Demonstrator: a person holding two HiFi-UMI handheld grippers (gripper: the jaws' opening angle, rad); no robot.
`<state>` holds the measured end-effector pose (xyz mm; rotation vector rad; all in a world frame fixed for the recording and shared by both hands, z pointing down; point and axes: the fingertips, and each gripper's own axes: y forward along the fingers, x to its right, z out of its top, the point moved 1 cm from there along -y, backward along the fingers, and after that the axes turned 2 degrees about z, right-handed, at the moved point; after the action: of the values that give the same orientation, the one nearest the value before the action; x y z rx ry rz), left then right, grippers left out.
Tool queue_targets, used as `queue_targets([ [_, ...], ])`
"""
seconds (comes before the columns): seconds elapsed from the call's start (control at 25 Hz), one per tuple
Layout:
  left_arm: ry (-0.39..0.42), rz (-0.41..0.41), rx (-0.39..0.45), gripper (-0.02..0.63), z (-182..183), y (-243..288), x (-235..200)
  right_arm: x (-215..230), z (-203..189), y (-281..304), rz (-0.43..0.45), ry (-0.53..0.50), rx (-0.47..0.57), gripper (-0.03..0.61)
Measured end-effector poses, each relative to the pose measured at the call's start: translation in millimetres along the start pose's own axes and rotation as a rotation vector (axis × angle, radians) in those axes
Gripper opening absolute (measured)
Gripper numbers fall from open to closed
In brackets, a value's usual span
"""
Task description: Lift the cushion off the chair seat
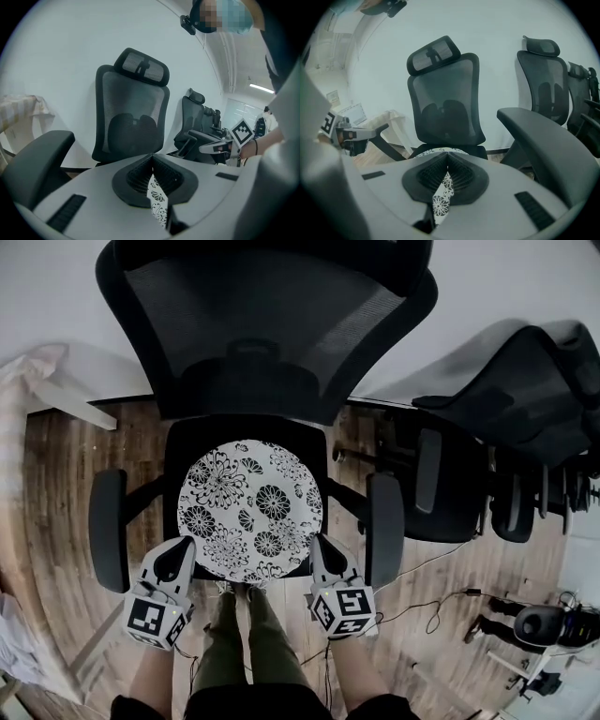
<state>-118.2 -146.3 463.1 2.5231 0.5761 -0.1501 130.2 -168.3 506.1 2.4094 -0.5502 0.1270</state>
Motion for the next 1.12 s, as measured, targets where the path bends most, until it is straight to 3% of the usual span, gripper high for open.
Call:
queue_targets([
  [1.12,-0.009,0.035,-0.105,0.012,-77,45,-25,24,-75,52,-0.015,0.013,-0.109,0.017],
])
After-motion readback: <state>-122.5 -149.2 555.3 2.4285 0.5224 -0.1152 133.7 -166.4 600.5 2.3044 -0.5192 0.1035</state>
